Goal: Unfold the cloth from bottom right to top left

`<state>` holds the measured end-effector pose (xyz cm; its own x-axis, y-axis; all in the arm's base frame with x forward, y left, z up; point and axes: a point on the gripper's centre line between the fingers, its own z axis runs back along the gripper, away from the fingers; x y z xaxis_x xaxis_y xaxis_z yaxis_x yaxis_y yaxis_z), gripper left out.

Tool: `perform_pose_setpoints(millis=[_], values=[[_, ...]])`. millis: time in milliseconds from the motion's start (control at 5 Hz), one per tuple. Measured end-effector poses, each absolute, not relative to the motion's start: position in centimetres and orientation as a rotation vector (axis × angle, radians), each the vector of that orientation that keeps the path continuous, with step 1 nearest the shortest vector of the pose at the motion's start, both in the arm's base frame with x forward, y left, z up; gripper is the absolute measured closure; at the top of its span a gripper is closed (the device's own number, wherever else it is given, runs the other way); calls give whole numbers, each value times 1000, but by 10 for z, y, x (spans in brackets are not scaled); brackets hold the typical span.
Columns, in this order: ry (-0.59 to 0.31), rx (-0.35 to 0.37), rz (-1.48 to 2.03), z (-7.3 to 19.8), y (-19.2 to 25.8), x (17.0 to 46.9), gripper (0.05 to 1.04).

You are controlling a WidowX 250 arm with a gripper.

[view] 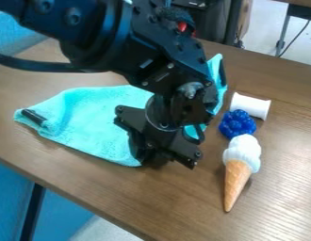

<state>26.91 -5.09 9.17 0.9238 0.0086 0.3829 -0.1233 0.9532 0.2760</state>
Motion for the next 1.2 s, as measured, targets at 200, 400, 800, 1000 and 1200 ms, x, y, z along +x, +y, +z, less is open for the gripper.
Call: perform_pose_setpoints(millis=[200, 400, 800, 1000, 1200], values=[[-369, 279, 66, 90, -50, 268, 934], [-343, 227, 76, 96, -44, 271, 1008], [-275, 164, 61, 119, -22, 288, 1024], [-271, 169, 36, 124, -15, 293, 1024], [-252, 225, 42, 131, 3, 303, 1024]])
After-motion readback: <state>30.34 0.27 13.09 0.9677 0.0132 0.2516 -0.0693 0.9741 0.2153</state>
